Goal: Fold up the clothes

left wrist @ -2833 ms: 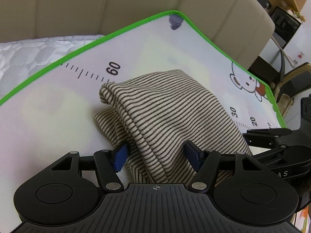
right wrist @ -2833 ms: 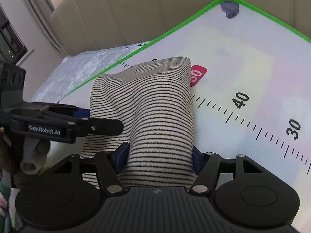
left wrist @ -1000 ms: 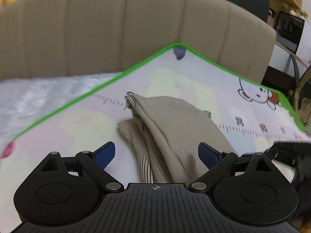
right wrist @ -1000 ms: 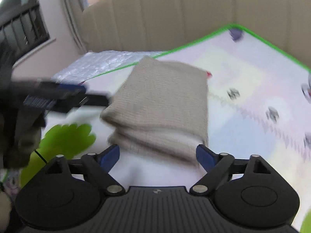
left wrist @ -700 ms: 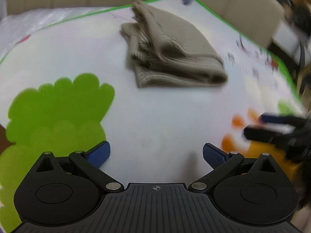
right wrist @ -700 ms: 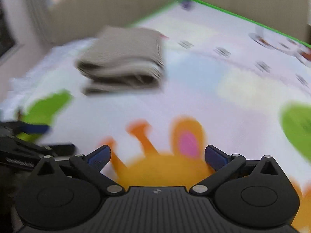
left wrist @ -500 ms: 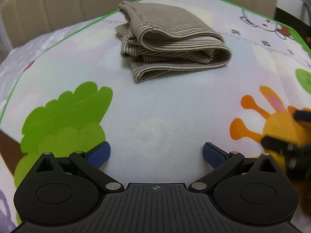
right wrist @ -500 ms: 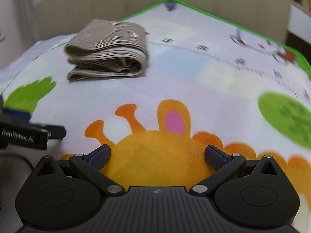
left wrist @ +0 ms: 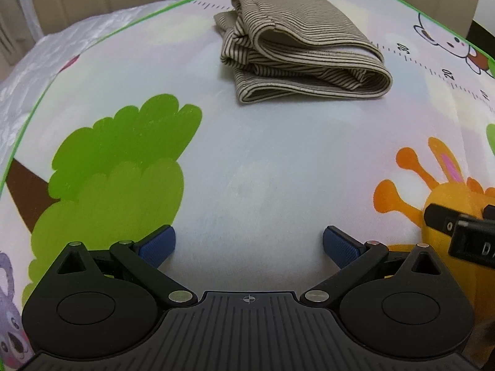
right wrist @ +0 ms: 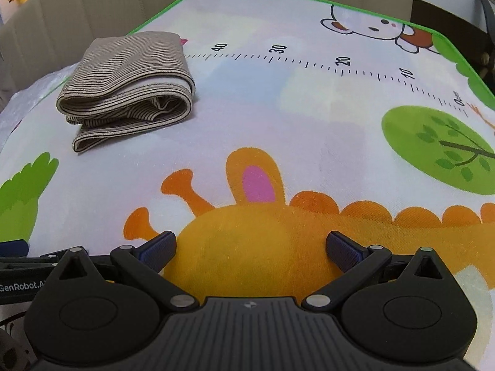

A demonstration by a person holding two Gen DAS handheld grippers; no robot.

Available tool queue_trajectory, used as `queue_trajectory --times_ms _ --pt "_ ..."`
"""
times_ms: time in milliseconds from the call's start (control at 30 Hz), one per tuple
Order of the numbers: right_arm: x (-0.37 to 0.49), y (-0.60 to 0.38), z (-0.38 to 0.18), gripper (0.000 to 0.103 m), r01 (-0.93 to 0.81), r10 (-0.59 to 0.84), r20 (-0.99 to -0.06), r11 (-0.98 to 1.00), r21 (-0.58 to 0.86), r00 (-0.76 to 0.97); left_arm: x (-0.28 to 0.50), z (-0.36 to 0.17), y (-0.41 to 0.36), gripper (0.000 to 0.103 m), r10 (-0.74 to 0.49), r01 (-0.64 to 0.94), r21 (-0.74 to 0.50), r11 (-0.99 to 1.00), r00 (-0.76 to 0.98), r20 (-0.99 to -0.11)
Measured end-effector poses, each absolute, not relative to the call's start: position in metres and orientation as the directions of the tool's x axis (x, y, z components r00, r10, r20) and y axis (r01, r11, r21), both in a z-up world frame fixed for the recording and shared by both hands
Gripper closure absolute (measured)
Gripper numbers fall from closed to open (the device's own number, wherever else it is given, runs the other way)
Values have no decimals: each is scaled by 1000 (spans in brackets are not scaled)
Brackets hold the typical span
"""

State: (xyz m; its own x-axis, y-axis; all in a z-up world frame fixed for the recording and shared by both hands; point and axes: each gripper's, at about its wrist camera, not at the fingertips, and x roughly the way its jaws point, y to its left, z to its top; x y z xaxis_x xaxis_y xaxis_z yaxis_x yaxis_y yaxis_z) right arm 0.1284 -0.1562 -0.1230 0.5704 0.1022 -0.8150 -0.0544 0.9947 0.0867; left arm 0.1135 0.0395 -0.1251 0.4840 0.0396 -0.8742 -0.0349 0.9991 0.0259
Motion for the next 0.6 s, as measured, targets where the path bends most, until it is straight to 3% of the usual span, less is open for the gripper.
queue_trajectory --times_ms 333,600 --pt "128 -150 -126 0 -95 111 -808 993 68 578 111 -129 38 0 38 -4 41 999 508 -860" --pt "148 -152 -131 0 -297 196 -828 954 37 525 125 -132 35 0 11 82 64 995 533 -846"
